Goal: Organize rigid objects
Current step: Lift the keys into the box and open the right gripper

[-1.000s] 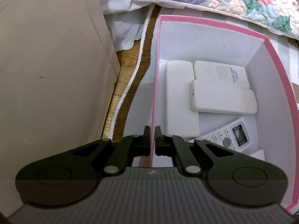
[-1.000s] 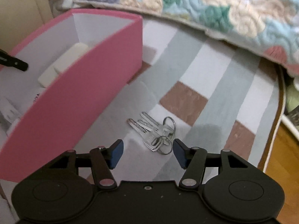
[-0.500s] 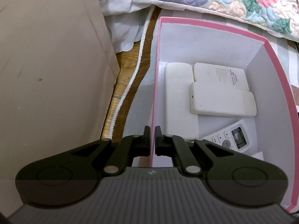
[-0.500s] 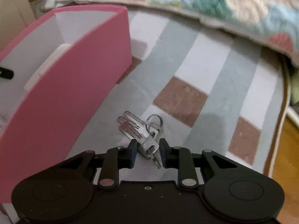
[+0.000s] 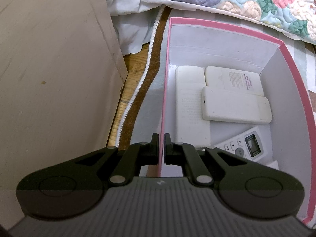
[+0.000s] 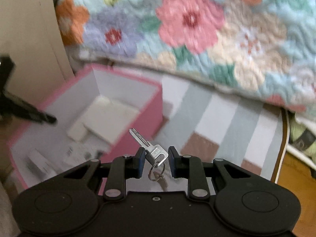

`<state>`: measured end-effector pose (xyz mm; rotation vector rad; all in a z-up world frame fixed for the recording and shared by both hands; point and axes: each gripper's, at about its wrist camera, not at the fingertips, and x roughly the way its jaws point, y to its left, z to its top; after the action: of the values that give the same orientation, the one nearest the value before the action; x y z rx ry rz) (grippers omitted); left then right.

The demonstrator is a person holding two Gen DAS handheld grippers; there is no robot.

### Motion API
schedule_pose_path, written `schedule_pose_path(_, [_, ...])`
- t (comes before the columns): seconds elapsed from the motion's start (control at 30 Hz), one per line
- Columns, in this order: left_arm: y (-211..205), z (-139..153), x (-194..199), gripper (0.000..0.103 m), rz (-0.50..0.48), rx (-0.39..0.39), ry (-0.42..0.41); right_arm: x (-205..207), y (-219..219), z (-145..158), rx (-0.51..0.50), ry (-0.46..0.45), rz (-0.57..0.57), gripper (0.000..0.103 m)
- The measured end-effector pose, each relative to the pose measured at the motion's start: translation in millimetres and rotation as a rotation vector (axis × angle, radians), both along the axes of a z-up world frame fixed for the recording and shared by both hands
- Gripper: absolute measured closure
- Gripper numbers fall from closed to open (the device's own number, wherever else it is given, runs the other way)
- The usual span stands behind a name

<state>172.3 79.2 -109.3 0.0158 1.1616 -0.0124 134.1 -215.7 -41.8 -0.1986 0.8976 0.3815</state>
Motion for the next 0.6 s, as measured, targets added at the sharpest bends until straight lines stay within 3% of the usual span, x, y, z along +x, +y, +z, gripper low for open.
schedule_pose_path(0.17, [-2,1,-1,0.099,-0.019,0.012,0.002,5,27,46,0.091,-0.02,0.0,0.074])
schedule_pose_path(0.3, [-1,1,-2,0.099,-0.023,0.008,-0.005,17,56,61,0.184,0.034,0.08,0.074])
schedule_pose_path(0.43, [0,1,-4,0.099,-0.02,0.0,-0.006,36,88,42,0.203,0.12,0.124,0.074])
schedule_pose_path(0.6, [0,2,-5,0.099,-0.025,-0.001,-0.01,67,114,-4,0.207,0.235,0.118,0.074])
